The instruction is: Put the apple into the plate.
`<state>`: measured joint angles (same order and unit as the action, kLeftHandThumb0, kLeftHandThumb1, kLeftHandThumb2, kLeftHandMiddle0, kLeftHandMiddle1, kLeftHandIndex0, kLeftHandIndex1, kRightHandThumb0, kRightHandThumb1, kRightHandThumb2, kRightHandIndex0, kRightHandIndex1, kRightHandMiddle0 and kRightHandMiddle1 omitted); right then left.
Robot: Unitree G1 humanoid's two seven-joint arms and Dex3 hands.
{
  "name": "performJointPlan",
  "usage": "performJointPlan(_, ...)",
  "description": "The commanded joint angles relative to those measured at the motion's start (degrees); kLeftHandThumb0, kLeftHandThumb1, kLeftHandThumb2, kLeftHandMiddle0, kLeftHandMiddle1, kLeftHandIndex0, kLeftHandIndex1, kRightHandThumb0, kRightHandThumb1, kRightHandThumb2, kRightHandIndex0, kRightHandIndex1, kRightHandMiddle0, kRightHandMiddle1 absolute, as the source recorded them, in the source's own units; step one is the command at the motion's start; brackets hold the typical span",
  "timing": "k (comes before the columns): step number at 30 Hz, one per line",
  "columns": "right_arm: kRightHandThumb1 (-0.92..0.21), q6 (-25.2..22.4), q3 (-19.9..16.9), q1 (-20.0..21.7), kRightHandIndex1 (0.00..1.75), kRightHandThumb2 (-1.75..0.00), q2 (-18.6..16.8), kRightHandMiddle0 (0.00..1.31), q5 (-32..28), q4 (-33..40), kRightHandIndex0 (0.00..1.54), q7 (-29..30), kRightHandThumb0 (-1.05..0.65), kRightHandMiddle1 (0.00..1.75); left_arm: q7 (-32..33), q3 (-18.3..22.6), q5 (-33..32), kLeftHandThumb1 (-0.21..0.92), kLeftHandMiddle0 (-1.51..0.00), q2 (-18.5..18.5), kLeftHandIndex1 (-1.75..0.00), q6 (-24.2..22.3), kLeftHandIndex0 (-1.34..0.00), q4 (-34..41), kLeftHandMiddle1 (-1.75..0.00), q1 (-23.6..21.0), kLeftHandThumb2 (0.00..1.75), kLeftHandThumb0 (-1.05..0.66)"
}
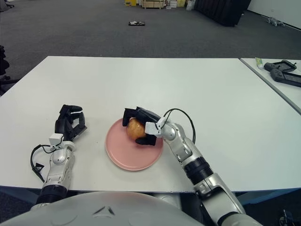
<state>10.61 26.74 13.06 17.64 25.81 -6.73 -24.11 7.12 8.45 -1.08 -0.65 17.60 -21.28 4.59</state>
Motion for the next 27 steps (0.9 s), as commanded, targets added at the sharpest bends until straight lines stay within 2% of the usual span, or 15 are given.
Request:
performJointPlan(1, -0.07, -0.9, 1.3, 0.7, 1.74, -1.58, 2.6, 0.64, 3.1, -0.6, 0.75, -1.7, -0.01, 1.68, 0.3, -0.1, 0.1, 0.61, -0.65, -0.4, -1.75, -1.7, -0.39, -2.5, -1.75, 1.5, 0.95, -0.4)
performJointPlan(2, -0.09, -1.0, 1.5, 0.7, 1.74, -1.56, 2.9, 0.63, 3.4, -0.5, 0.72, -2.1, -0.01, 1.69, 0.3, -0.1, 0.1, 0.61, -0.65, -0.4, -1.75, -1.7, -0.39, -2.6, -1.75, 1.4, 0.95, -0.4)
performJointPlan(3, -0.23, -0.9, 1.6, 0.8, 1.74, -1.39, 3.0, 0.4, 3.5, -0.4, 0.63, -2.3, 0.14, 1.69, 0.3, -0.1, 0.1, 0.61, -0.65, -0.4, -1.75, -1.6, -0.39, -2.7, -1.75, 1.4, 0.95, -0.4)
performJointPlan(4, -0.33, -0.9, 1.6, 0.7, 1.75, -1.28, 3.2, 0.26, 3.6, 0.0, 0.56, -2.6, 0.24, 1.68, 0.3, -0.1, 0.1, 0.61, -0.65, -0.4, -1.75, -1.6, -0.39, -2.7, -1.75, 1.3, 0.95, -0.4)
performJointPlan(5, -0.31, -0.8, 1.7, 0.7, 1.65, -1.25, 3.4, 0.2, 3.7, 0.3, 0.45, -2.7, 0.07, 1.6, 0.3, -0.1, 0.1, 0.61, -0.65, -0.4, -1.75, -1.6, -0.39, -2.7, -1.75, 1.3, 0.95, -0.4)
performJointPlan(6, -0.3, -0.7, 1.7, 0.7, 1.48, -1.18, 3.7, 0.13, 3.9, 1.0, 0.29, -2.9, -0.19, 1.46, 0.3, -0.1, 0.1, 0.61, -0.65, -0.4, -1.75, -1.7, -0.39, -2.7, -1.75, 1.3, 0.95, -0.4)
performJointPlan(7, -0.32, -0.6, 1.7, 0.7, 1.16, -1.11, 4.0, 0.08, 4.1, 1.5, 0.18, -3.0, -0.37, 1.24, 0.3, -0.1, 0.1, 0.61, -0.65, -0.4, -1.75, -1.8, -0.39, -2.6, -1.75, 1.3, 0.95, -0.4)
performJointPlan(8, -0.33, -0.5, 1.7, 0.7, 0.94, -1.07, 4.3, 0.05, 4.7, 2.4, 0.12, -2.9, -0.49, 1.09, 0.3, -0.1, 0.2, 0.61, -0.66, -0.4, -1.75, -1.9, -0.39, -2.6, -1.75, 1.3, 0.95, -0.4)
performJointPlan(11, -0.36, -0.5, 1.7, 0.7, 0.46, -0.98, 4.9, 0.02, 6.0, 3.4, 0.04, -2.6, -0.67, 0.77, 0.4, -0.2, 0.3, 0.61, -0.66, -0.4, -1.75, -2.1, -0.39, -2.5, -1.75, 1.2, 0.95, -0.4)
performJointPlan(12, -0.37, -0.4, 1.9, 0.7, 0.37, -0.96, 4.9, 0.01, 6.6, 3.4, 0.03, -2.1, -0.7, 0.69, 0.5, -0.2, 0.3, 0.61, -0.66, -0.4, -1.75, -2.2, -0.39, -2.4, -1.75, 1.3, 0.95, -0.4)
performJointPlan(14, -0.39, -0.3, 1.8, 0.5, 0.15, -0.89, 5.1, 0.0, 7.1, 3.7, 0.01, -1.6, -0.79, 0.42, 0.6, -0.2, 0.5, 0.61, -0.66, -0.4, -1.75, -2.6, -0.39, -2.1, -1.75, 1.3, 0.95, -0.4)
performJointPlan(17, -0.39, 0.2, 0.9, -0.4, 0.05, -0.83, 5.4, 0.0, 6.3, 5.2, 0.0, -1.4, -0.85, 0.16, 0.9, -0.2, 0.8, 0.62, -0.68, -0.4, -1.75, -2.9, -0.38, -1.7, -1.75, 1.4, 0.95, -0.4)
performJointPlan(19, -0.38, 0.7, 0.3, -0.9, 0.02, -0.81, 5.4, 0.0, 5.3, 5.8, 0.0, -1.0, -0.87, 0.08, 0.9, -0.3, 1.0, 0.62, -0.68, -0.3, -1.75, -2.6, -0.38, -1.9, -1.75, 1.4, 0.94, -0.4)
performJointPlan(24, -0.36, 2.9, -1.2, -1.7, 0.0, -0.77, 4.9, 0.0, 1.4, 5.7, 0.0, -1.1, -0.94, 0.01, 0.5, -0.2, 1.0, 0.62, -0.69, -0.1, -1.75, -1.7, -0.38, -2.3, -1.75, 1.3, 0.94, -0.39)
performJointPlan(27, -0.4, 4.4, -2.1, -2.0, 0.0, -0.69, 5.0, 0.0, -1.6, 5.3, 0.0, -1.8, -1.01, 0.0, 0.3, -0.1, 0.8, 0.62, -0.68, -0.1, -1.75, -1.5, -0.38, -2.6, -1.75, 1.3, 0.94, -0.4)
